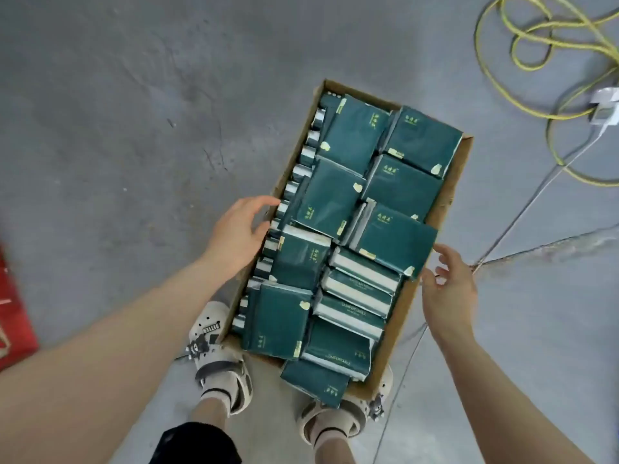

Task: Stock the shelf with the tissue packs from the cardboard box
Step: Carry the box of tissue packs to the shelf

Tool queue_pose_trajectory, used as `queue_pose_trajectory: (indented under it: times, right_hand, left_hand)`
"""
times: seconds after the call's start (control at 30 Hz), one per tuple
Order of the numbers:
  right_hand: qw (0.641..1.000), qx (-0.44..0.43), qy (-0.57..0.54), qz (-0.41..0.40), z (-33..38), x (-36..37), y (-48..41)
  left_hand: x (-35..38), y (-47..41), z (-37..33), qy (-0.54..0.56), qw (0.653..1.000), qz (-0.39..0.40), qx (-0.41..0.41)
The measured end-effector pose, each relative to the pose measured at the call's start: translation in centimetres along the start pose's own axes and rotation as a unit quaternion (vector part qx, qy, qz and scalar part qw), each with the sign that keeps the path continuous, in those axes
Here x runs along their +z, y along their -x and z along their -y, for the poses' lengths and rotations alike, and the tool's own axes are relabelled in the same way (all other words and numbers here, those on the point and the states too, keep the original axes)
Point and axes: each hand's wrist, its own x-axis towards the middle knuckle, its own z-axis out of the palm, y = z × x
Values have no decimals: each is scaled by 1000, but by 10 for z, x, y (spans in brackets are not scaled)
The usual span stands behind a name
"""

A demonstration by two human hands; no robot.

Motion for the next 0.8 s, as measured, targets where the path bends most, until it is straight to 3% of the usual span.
queue_pose_trajectory:
  times: [0.27, 0.43, 0.8]
  right_hand:
    - [996, 68, 47, 45, -22, 29, -5]
    - [995, 82, 51, 28, -12, 35, -6]
    - [990, -64, 65, 108, 63, 84, -44]
  left_hand:
    - [34, -17, 34, -67, 998, -15, 6]
    - [31, -19, 41, -89, 996, -24, -20]
    - [-11, -1, 105, -31, 987, -120, -105]
